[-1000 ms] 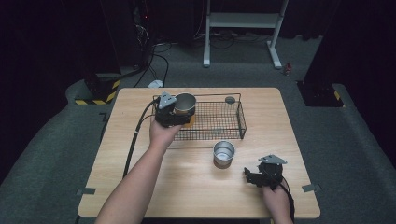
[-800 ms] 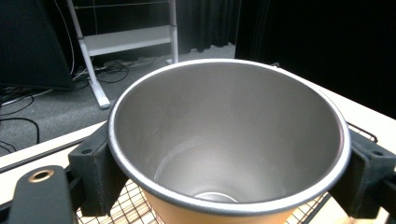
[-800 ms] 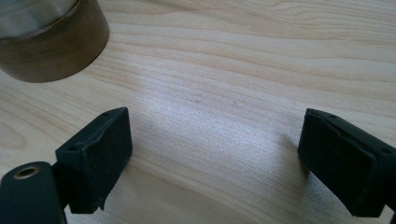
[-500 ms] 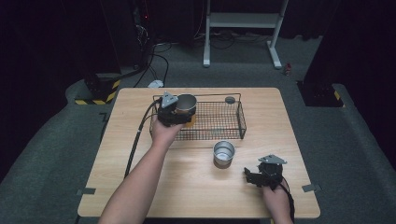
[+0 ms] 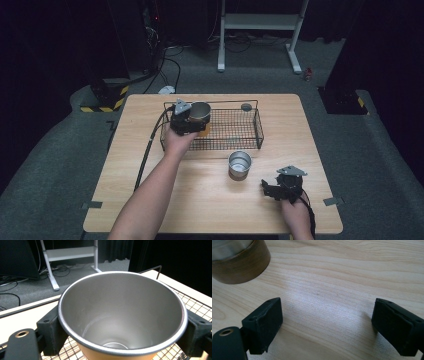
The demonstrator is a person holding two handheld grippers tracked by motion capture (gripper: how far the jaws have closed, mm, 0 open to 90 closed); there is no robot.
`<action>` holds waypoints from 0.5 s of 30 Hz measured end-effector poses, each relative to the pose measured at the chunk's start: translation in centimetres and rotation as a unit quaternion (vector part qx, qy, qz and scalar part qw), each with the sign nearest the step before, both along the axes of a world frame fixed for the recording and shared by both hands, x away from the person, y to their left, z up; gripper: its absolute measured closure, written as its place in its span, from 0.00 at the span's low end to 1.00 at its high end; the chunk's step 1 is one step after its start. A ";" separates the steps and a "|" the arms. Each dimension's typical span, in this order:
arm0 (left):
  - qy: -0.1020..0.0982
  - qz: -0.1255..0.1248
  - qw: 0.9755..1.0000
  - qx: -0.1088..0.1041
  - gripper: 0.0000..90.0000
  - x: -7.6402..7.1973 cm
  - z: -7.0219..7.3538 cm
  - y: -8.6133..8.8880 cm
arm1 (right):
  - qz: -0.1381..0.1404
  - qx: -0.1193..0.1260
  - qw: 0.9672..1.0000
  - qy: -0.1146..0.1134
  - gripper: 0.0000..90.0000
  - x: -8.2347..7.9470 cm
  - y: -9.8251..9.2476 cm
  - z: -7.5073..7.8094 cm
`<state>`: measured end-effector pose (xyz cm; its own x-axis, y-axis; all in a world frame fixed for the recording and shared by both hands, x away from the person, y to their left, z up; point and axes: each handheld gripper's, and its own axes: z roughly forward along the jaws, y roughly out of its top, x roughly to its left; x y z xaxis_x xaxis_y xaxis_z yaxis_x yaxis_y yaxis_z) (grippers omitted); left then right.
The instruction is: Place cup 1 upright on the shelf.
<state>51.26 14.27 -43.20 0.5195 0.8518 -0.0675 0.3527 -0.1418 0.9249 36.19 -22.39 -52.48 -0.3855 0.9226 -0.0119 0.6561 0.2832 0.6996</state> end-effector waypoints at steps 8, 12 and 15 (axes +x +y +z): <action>0.012 0.006 1.000 0.002 0.15 0.7 -0.8 0.0 | 0.000 0.000 1.000 0.000 0.11 0.0 0.0 0.0; 0.019 0.012 1.000 0.011 0.15 1.0 -1.1 0.0 | 0.001 -0.001 1.000 0.000 0.11 0.0 0.0 0.0; 0.033 0.019 0.999 0.012 0.15 1.2 -1.5 0.0 | 0.001 -0.001 1.000 0.000 0.11 0.0 0.0 0.0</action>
<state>52.44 14.29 -44.66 0.4824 0.8722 -0.0807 0.4183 -0.1484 0.8961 36.20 -22.41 -52.47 -0.3876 0.9217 -0.0145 0.6552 0.2865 0.6991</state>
